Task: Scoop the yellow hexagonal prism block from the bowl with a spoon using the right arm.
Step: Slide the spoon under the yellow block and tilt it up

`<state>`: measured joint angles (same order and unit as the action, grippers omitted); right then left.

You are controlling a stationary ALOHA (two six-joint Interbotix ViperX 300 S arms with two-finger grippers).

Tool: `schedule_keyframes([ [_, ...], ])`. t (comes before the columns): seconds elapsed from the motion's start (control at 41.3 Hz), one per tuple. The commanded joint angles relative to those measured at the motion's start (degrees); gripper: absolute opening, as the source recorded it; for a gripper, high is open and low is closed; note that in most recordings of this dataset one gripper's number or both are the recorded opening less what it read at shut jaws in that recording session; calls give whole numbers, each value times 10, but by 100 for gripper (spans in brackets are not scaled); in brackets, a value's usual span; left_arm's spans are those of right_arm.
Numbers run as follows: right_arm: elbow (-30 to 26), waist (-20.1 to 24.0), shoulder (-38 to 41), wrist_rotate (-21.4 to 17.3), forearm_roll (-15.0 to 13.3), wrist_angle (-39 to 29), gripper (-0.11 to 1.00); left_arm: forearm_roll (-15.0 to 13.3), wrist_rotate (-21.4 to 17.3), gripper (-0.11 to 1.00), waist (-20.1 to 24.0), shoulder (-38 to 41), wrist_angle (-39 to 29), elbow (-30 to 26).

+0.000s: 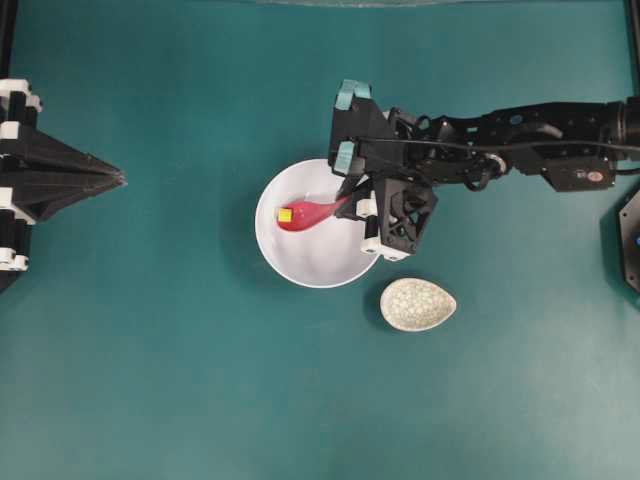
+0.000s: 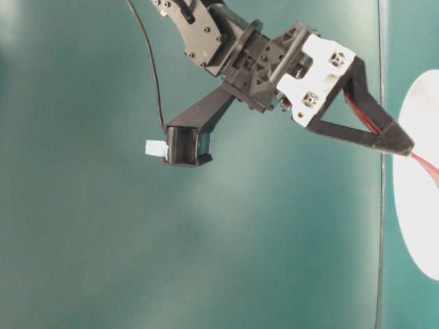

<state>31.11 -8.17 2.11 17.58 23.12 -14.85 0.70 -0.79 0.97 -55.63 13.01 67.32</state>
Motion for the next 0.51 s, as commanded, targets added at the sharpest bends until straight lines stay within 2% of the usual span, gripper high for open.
schedule_keyframes([
  [0.0,1,2,-29,-1,2,20,25,1,-1,7,2,2,4,-16],
  [0.484,57,12,-94,-3,17,87,25,2,-1,7,2,3,4,-16],
])
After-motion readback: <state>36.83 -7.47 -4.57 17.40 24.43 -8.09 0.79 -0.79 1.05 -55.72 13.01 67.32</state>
